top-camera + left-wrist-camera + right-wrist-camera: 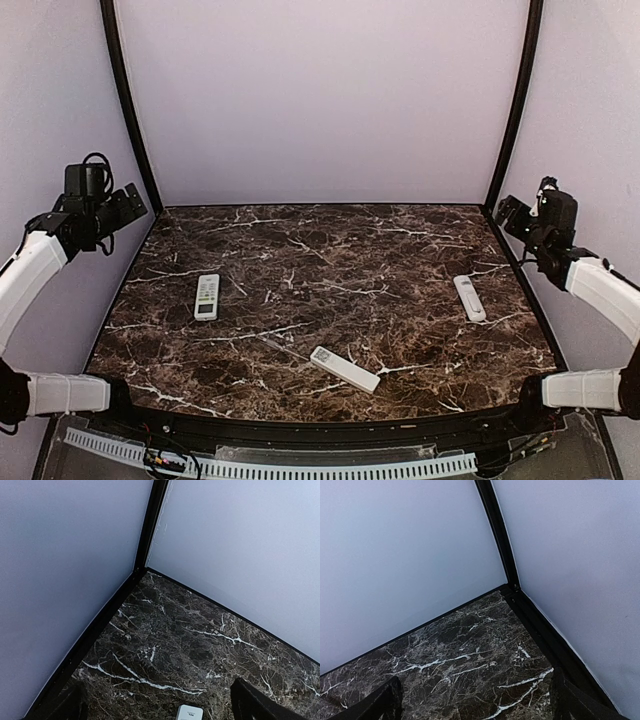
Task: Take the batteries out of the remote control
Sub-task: Pick up the remote control from the corner of the board.
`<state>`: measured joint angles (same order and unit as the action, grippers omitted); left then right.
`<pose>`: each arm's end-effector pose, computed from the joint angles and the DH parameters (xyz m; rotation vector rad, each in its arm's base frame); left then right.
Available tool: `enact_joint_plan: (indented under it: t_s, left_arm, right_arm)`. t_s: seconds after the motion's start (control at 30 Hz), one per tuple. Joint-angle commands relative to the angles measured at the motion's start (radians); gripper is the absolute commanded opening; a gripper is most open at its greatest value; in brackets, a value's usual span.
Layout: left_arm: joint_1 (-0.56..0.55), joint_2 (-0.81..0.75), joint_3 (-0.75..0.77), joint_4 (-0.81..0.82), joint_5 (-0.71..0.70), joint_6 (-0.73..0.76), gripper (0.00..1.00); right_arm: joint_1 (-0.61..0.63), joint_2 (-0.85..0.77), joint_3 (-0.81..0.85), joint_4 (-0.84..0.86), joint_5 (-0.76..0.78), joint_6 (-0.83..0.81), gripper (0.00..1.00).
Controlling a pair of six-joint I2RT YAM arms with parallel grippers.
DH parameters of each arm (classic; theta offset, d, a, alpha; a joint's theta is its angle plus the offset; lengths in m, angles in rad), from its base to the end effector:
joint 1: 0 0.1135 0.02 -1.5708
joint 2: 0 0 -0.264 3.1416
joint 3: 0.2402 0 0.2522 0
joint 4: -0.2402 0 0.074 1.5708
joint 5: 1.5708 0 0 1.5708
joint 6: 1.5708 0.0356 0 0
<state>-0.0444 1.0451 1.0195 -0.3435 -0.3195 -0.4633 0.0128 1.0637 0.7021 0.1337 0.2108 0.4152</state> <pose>0.2347 0.0008 0.3567 -0.6031 1.8234 -0.0309 0.2482 -0.0043 0.2892 0.5048 1.7226 0.1169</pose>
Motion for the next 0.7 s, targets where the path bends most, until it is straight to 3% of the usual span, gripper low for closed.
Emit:
enact_joint_plan:
  t_s: [0.0,0.13,0.43,0.67]
  left_arm:
    - [-0.002,0.033,0.101,-0.111,0.03,0.029,0.99]
    - [-0.003,0.072,0.172,-0.152,0.048,0.105,0.99]
    - [-0.002,0.029,0.247,-0.124,0.185,0.24,0.99]
    - [-0.003,0.015,0.154,-0.008,0.338,0.273,0.99]
  right_arm:
    - [-0.02,0.021,0.056,-0.077,0.091,0.06,0.99]
    - [-0.04,0.034,0.086,-0.118,0.096,0.047,0.99]
    - [-0.038,-0.012,0.095,-0.159,-0.111,-0.097,0.99]
    - [0.005,0.17,0.234,-0.465,-0.166,-0.095,0.95]
